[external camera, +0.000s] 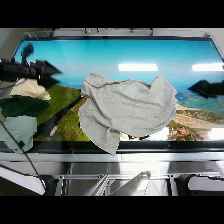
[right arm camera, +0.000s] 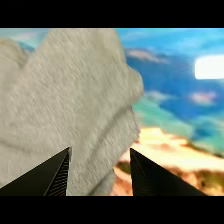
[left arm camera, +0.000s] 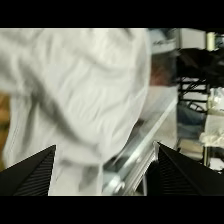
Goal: Fold the shirts.
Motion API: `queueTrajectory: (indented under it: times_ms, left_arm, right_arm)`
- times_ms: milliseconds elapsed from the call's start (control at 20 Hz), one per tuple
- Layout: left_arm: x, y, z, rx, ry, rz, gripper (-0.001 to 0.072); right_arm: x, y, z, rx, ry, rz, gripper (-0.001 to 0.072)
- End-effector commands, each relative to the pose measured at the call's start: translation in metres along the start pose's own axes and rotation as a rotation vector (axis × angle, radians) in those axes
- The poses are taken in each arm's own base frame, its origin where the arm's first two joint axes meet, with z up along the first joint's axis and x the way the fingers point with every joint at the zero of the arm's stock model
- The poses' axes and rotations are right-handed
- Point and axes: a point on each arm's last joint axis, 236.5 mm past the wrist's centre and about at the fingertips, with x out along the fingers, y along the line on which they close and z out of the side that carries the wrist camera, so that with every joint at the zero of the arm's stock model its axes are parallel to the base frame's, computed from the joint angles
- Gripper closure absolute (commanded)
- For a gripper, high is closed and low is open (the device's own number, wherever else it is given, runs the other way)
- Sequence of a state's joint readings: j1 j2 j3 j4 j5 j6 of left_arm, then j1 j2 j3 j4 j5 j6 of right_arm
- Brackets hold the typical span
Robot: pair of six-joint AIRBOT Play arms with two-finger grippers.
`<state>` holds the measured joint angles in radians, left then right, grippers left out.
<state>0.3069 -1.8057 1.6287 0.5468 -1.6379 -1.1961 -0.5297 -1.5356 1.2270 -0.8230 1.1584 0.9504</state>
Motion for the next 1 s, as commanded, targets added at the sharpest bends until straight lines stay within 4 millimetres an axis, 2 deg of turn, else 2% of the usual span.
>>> queueTrajectory:
  times_ms: [0,100,200,300,400,450,500,550,750,800,850,900,950]
  left_arm:
    - [0.022,0.057,-0.095,-0.193,0.153,0.171,0.0017]
    - [0.045,0.07,-0.136,-0.285,0.19,0.16,0.0026]
    - [0.065,0.083,-0.165,-0.339,0.232,0.163,0.0026]
    - [0.082,0.095,-0.186,-0.364,0.273,0.191,0.0026]
    - [0.101,0.102,-0.202,-0.379,0.319,0.208,0.0026]
    - [0.11,0.103,-0.207,-0.382,0.34,0.211,0.0026]
    - [0.121,0.1,-0.208,-0.375,0.353,0.199,0.0149]
    - [0.131,0.094,-0.205,-0.36,0.352,0.174,0.0194]
    - [0.159,0.078,-0.187,-0.303,0.379,0.151,0.0206]
    - [0.165,0.075,-0.183,-0.287,0.388,0.156,0.0261]
    - [0.17,0.073,-0.179,-0.266,0.396,0.158,0.0392]
    - [0.175,0.07,-0.175,-0.243,0.403,0.159,0.0619]
    - [0.179,0.067,-0.17,-0.22,0.404,0.159,0.0698]
  right_arm:
    - [-0.001,-0.024,-0.057,0.142,0.137,0.006,0.0272]
    - [0.003,-0.02,-0.068,0.162,0.161,0.034,0.0272]
    - [0.002,-0.008,-0.066,0.168,0.154,0.076,0.0271]
    - [-0.002,0.006,-0.059,0.161,0.129,0.125,0.0272]
    - [-0.007,0.011,-0.055,0.15,0.114,0.131,0.0272]
    - [-0.009,0.012,-0.054,0.145,0.11,0.129,0.0272]
    - [-0.01,0.013,-0.054,0.141,0.109,0.13,0.0272]
    - [-0.012,0.015,-0.054,0.138,0.11,0.133,0.0272]
    - [-0.015,0.02,-0.058,0.133,0.126,0.147,0.0271]
    - [-0.016,0.021,-0.059,0.134,0.129,0.149,0.0271]
    - [-0.016,0.021,-0.059,0.136,0.131,0.15,0.0272]
    - [-0.016,0.021,-0.061,0.14,0.137,0.151,0.0271]
    - [-0.018,0.016,-0.066,0.158,0.157,0.134,0.0271]
